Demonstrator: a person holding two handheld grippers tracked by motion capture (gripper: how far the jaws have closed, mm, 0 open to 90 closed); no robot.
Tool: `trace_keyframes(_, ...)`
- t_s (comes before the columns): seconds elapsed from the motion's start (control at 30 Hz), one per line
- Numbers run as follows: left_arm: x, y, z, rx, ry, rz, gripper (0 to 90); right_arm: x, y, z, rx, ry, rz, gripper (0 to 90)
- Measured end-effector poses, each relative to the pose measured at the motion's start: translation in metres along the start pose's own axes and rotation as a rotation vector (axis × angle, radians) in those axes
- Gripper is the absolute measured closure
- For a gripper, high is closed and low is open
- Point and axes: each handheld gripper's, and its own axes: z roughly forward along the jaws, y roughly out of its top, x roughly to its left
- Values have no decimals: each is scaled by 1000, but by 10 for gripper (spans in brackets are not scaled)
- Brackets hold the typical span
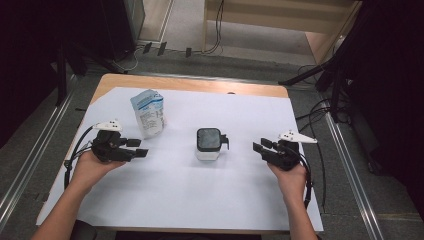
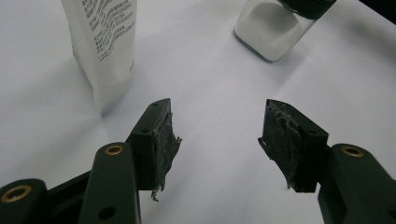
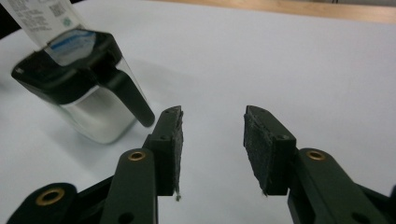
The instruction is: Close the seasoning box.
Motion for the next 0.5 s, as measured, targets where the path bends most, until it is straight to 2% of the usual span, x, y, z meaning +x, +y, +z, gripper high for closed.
trace_keyframes(0.17,3,-1,2,-4,12,-5,441,-2,-12,-6,-17,-16,24,566)
trace_keyframes(0.5,6,-2,4,-10,9,-7,441,-3,-14,-4,-19,-29,25,559)
